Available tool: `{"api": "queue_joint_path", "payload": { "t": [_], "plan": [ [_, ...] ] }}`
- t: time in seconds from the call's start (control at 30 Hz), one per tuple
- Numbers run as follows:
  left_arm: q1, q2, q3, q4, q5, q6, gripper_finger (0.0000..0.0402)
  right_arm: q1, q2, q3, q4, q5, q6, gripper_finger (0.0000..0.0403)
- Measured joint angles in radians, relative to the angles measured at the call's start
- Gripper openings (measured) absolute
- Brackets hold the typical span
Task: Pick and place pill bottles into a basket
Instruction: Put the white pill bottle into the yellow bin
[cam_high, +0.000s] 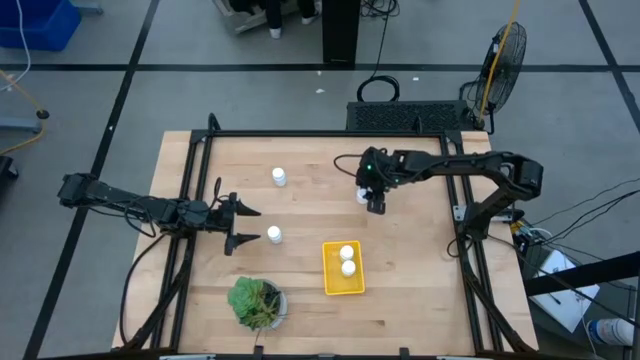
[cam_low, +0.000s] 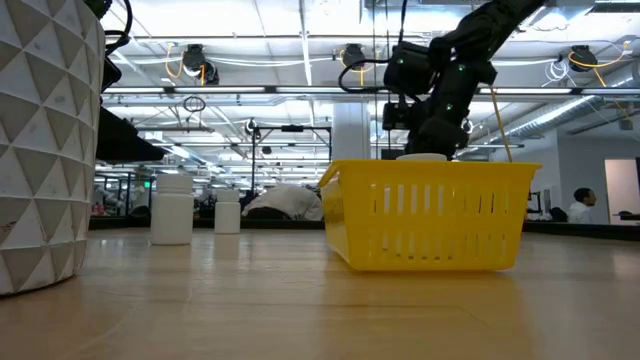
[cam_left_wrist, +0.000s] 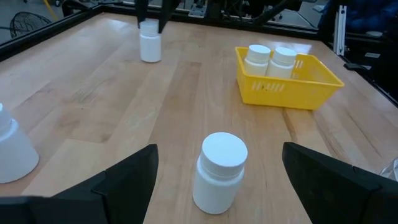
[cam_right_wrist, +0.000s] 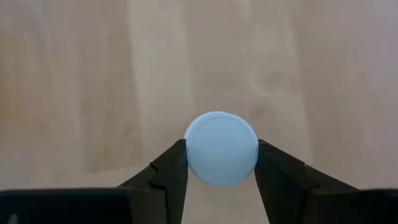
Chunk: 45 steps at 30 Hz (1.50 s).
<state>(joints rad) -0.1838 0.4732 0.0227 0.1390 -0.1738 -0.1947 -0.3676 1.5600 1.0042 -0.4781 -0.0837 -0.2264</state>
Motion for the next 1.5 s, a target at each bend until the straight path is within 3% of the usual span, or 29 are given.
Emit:
{"api": "queue_joint_path", "payload": {
  "t": [0.43, 0.73, 1.3, 1.5],
  "plan": [
    [0.000, 0.000, 0.000, 0.019, -0.002, 0.004, 0.0347, 0.184, 0.000, 0.221, -0.254, 0.011, 0.098, 0.0148],
    [0.000, 0.000, 0.000, 0.016, -0.002, 0.001, 0.0347, 0.364, 0.000, 0.406, -0.369, 0.083, 0.189, 0.0148],
    [0.000, 0.000, 0.000, 0.021, -0.004, -0.022, 0.0347, 0.755, 0.000, 0.475, -0.251, 0.096, 0.397, 0.0152],
    [0.000, 0.000, 0.000, 0.022, -0.004, -0.028, 0.0347, 0.826, 0.005, 0.466, -0.234, 0.145, 0.429, 0.0149]
  ]
}}
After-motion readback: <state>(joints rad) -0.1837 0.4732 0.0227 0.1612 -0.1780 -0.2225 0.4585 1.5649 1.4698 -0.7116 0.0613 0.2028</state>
